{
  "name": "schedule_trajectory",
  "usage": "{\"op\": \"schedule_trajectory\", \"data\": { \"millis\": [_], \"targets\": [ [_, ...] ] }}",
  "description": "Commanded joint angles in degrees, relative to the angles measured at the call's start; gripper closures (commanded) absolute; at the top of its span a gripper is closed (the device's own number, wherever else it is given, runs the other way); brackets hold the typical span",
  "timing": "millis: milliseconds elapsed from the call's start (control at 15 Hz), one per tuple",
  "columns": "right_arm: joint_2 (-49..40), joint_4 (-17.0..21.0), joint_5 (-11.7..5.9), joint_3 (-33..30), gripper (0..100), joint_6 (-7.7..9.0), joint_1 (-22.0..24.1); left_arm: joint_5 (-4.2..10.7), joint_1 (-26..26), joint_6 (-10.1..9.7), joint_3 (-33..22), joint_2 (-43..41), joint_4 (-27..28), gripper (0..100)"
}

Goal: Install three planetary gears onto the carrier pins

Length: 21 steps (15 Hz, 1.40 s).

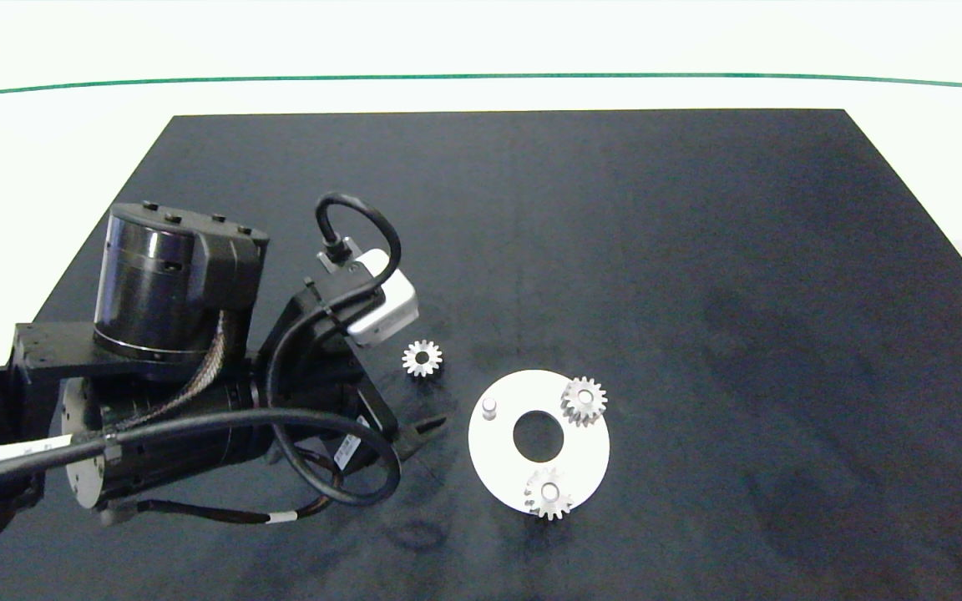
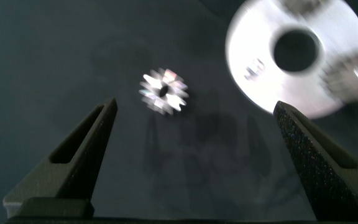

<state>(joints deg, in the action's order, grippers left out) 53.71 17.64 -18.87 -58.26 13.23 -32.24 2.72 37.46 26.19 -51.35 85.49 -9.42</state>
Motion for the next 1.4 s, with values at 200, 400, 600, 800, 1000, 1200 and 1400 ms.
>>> {"op": "schedule_trajectory", "data": {
  "millis": [200,400,600,800,1000,1200,1400],
  "targets": [
    [-0.4,0.2,-0.11,-0.1,0,0.4,0.0,-0.87,-3.4,0.09,-2.5,7.6,-6.4,0],
    [-0.5,0.3,-0.11,0.1,0,0.4,0.0,-1.14,-3.2,-0.08,-2.3,10.1,-8.9,0],
    [-0.5,0.3,-0.11,0.1,0,0.31,0.0,-1.84,-3.8,0.01,-3.2,11.1,-9.2,0],
    [-0.5,0.3,-0.11,0.1,0,0.4,0.0,-2.81,-5.1,0.18,-2.5,11.3,-9.1,0],
    [-0.5,0.3,-0.11,0.1,0,0.4,0.0,-3.69,-6.0,0.27,-1.3,11.9,-9.3,0],
    [-0.6,0.3,-0.11,0.1,0,0.4,0.2,-4.3,-6.3,0.36,-1.2,12.2,-9.4,4],
    [-0.5,0.3,-0.11,0.1,0,0.4,0.2,-4.74,-7.2,0.36,-0.9,12.2,-10.2,10]
  ]
}}
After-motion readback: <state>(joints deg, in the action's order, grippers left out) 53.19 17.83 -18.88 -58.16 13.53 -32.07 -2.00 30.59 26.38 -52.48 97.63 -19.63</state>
